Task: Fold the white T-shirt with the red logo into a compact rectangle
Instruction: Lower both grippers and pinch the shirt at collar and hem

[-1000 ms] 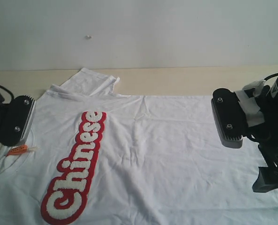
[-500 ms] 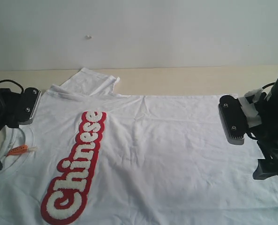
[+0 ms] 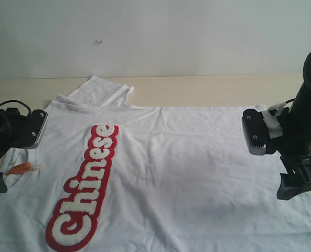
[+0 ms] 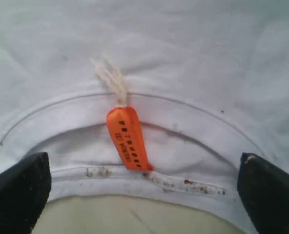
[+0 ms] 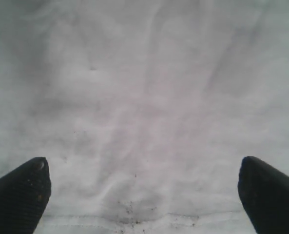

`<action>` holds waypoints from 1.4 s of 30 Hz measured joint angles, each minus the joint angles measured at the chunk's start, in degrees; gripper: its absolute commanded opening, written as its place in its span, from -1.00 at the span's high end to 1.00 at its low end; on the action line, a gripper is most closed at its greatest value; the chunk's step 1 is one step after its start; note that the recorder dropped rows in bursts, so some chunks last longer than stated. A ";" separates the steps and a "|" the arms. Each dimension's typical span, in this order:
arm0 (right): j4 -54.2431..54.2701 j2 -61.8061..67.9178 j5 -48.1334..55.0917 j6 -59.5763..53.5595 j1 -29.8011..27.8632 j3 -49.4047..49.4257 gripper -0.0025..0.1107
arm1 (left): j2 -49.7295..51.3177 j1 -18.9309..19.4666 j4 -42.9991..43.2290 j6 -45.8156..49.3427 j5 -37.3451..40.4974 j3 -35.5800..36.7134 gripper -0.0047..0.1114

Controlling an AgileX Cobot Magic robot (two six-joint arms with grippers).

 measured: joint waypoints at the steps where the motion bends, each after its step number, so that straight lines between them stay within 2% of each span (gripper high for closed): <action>1: 0.27 0.45 0.00 0.00 0.00 0.00 -0.87 | 0.12 0.00 -0.54 0.00 -0.27 0.00 -0.89; 16: 0.86 5.58 -0.42 0.62 0.00 -0.57 -0.87 | 1.08 0.00 -6.24 2.81 -3.97 0.00 -0.89; 20: 0.86 6.19 -0.42 1.26 0.00 -0.91 -0.78 | 1.88 0.00 -8.03 2.81 -4.59 0.00 -0.89; 23: 0.96 7.02 -0.42 1.96 0.00 -1.11 -0.48 | 2.79 0.10 -8.40 2.81 -4.96 0.00 -0.89; 30: 1.12 8.15 -2.66 3.96 -0.23 -2.11 0.52 | 3.44 0.10 -8.89 2.95 -5.29 0.00 -0.89; 33: 1.56 8.25 -2.77 4.69 -0.23 -2.11 0.85 | 3.44 0.10 -9.13 2.95 -5.40 0.00 -0.89; 35: 1.71 8.25 -2.89 4.78 -0.23 -2.11 0.96 | 3.44 0.10 -9.26 2.95 -5.49 0.00 -0.89; 42: 1.82 8.25 -3.06 5.58 -0.23 -2.11 0.96 | 3.44 0.10 -9.29 2.95 -5.49 0.00 -0.89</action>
